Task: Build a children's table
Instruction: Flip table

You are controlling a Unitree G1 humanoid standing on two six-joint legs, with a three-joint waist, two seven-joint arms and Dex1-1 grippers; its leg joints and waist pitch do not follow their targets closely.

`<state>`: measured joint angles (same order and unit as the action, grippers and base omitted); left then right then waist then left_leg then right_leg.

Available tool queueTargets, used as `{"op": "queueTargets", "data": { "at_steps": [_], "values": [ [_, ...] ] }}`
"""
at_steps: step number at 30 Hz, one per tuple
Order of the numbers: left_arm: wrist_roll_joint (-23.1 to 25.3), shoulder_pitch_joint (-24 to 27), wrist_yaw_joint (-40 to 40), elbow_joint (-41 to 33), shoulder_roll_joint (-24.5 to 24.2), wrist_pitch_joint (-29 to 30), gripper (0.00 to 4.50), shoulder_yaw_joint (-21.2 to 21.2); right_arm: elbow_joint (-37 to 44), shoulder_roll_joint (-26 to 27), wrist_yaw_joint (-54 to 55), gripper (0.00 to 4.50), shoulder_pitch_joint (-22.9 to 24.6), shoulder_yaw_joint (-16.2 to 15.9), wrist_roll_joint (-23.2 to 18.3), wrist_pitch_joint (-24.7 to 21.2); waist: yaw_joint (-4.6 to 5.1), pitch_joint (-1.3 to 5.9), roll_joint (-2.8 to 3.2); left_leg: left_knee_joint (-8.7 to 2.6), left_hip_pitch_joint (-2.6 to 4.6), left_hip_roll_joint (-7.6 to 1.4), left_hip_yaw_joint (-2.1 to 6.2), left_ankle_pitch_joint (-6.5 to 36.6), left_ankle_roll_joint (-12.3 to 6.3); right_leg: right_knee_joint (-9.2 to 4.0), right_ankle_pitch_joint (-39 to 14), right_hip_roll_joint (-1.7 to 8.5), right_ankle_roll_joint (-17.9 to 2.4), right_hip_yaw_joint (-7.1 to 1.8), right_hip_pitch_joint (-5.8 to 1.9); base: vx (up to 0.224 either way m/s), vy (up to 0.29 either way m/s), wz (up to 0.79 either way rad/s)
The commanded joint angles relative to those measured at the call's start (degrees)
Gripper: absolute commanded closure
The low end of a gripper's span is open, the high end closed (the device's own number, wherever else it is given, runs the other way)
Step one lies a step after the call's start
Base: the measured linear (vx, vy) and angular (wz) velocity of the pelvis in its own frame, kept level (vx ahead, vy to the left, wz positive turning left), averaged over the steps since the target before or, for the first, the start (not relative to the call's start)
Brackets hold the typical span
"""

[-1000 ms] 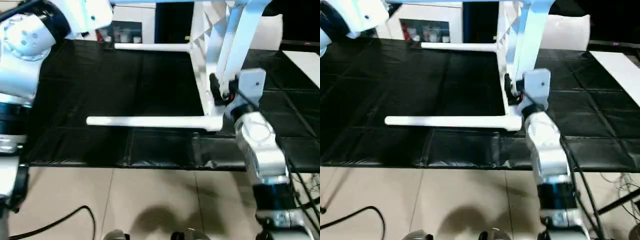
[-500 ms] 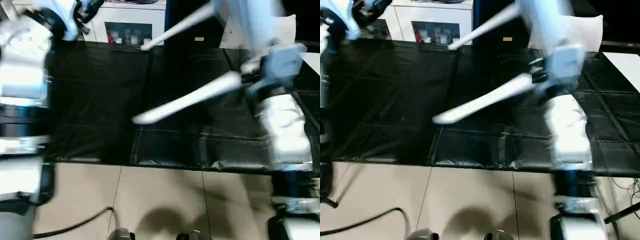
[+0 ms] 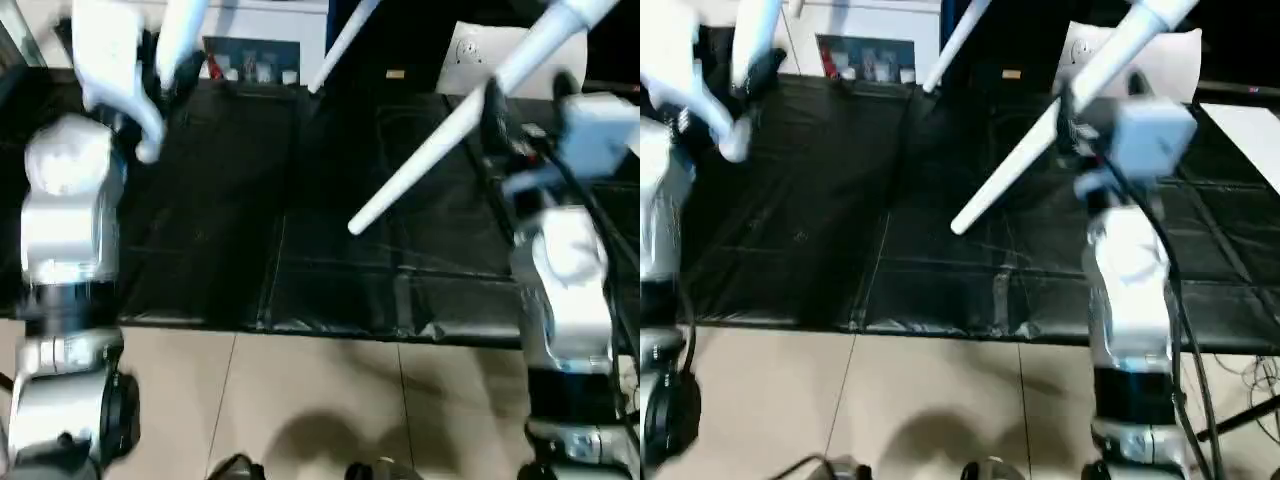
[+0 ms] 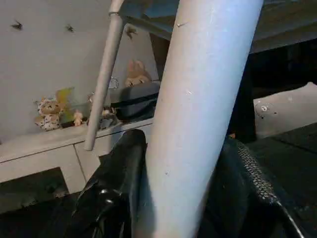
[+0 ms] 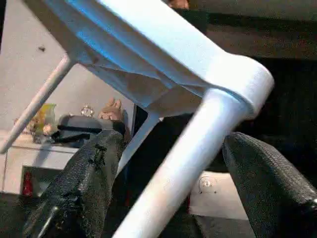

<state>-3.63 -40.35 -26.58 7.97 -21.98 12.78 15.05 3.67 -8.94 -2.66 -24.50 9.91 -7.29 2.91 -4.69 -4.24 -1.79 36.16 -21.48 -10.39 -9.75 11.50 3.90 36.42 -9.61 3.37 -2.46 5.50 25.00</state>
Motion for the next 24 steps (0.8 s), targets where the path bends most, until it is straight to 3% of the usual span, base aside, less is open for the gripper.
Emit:
{"op": "queueTargets", "data": {
  "at_steps": [1, 7, 14, 18, 19, 21, 24],
  "values": [
    [-3.76, -0.39, -2.37, -1.94, 0.21, -3.84, 2.68, 1.37, -1.76, 1.18, -0.40, 0.91, -0.39, 2.31, -4.06, -1.21, 0.34, 4.85, -0.26, -4.17, 0.44, -1.80, 0.47, 7.02, -2.23, -5.09, -16.51, 4.26, -2.52, -3.54, -4.14, 0.000, 0.000, 0.00],
    [-4.19, 1.66, -4.05, -0.30, -1.37, -7.41, 2.73, 0.07, -12.33, 0.78, -9.14, 0.91, -5.37, 6.21, -14.85, -4.78, 0.70, 5.01, -0.52, -4.17, 0.36, -2.05, 0.49, 6.48, -2.67, -4.85, -14.02, 4.43, -4.43, -3.61, -4.33, 0.000, 0.000, 0.00],
    [-3.55, 1.75, -5.62, 1.95, -2.53, -9.19, 2.79, -0.70, -34.38, -3.41, -19.39, 0.91, -17.35, 8.25, -16.71, -3.71, 1.12, 5.12, -0.96, -3.79, 0.02, -1.85, 0.30, 4.09, -3.46, -4.40, -12.41, 4.59, -7.62, -3.53, -4.68, 0.000, 0.000, 0.00],
    [-3.74, 1.80, -6.01, 2.61, -2.76, -9.64, 2.82, -1.03, -39.50, -4.29, -25.04, 0.91, -20.36, 8.20, -18.72, -6.13, 1.13, 5.08, -1.04, -3.71, 0.02, -2.09, 0.28, 3.91, -4.32, -4.42, -12.27, 4.65, -8.60, -3.50, -4.67, 0.000, 0.000, 0.00],
    [-3.97, 1.83, -6.45, 3.35, -3.09, -10.05, 2.82, -1.25, -44.92, -4.95, -26.65, 0.91, -23.11, 8.45, -18.98, -7.09, 1.07, 5.09, -1.02, -3.73, -0.01, -2.16, 0.32, 3.67, -4.27, -4.39, -12.11, 4.72, -8.61, -3.51, -4.71, 0.000, 0.000, 0.00],
    [-4.02, 1.88, -6.61, 3.68, -3.18, -10.20, 2.82, -1.34, -46.97, -5.29, -26.96, 0.91, -24.07, 8.51, -18.67, -6.43, 1.19, 5.10, -1.21, -3.67, 0.10, -2.14, 0.29, 4.21, -4.09, -4.40, -12.78, 4.71, -9.64, -3.39, -4.57, 0.000, 0.000, 0.00],
    [-3.94, 2.43, -7.21, 5.21, -3.42, -10.82, 2.84, -1.46, -50.22, -5.82, -33.67, 0.91, -26.07, 9.01, -20.42, -7.61, 1.05, 4.97, -1.65, -3.73, 0.17, -2.35, 0.27, 4.75, -3.94, -4.52, -13.86, 4.87, -9.34, -3.48, -4.54, 0.000, 0.000, 0.00]
  ]
}}
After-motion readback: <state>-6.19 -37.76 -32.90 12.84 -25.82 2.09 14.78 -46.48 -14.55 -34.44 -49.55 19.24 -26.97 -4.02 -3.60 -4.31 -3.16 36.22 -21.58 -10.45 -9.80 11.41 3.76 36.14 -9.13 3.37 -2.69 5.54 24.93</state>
